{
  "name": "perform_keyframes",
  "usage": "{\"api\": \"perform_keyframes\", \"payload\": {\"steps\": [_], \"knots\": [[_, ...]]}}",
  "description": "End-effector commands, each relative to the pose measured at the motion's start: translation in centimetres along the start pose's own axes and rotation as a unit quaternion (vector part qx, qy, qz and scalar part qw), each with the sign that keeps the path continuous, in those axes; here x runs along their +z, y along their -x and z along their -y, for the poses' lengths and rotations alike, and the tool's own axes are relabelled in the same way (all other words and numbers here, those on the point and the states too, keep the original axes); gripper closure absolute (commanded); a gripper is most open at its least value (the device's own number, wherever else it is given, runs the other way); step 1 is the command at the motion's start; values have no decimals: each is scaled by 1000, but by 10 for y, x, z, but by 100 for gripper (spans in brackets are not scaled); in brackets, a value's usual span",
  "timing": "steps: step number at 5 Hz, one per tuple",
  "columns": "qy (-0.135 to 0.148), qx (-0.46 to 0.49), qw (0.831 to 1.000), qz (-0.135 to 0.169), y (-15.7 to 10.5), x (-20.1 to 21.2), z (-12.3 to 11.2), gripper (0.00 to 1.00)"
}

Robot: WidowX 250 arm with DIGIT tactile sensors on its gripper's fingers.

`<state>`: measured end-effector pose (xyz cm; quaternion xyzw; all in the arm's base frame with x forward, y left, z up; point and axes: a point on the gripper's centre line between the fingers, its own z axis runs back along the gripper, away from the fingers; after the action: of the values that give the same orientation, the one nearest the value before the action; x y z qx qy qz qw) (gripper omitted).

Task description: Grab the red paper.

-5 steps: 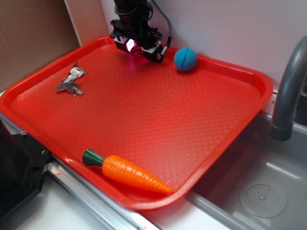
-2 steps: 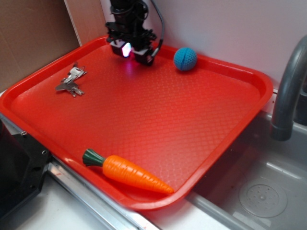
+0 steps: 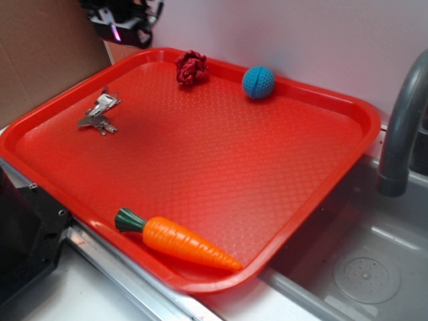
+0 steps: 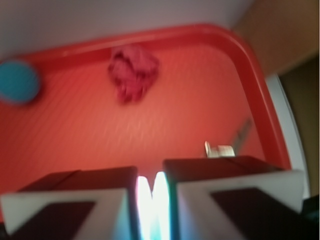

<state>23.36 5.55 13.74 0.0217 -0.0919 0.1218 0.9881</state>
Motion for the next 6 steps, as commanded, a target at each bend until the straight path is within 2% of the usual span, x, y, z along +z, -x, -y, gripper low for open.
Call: {"api": "perform_keyframes", "payload": {"steps": [1,2,3,4,6], "knots": [[-19,-16,1000,17,-5,13,2,0],[-30,-26,998,57,-25,-10,1,0],[-38,-29,993,110,-46,-28,3,0],[-63,-48,990,120,-58,-44,4,0],[-78,-55,990,102,-86,-84,-3,0]]}}
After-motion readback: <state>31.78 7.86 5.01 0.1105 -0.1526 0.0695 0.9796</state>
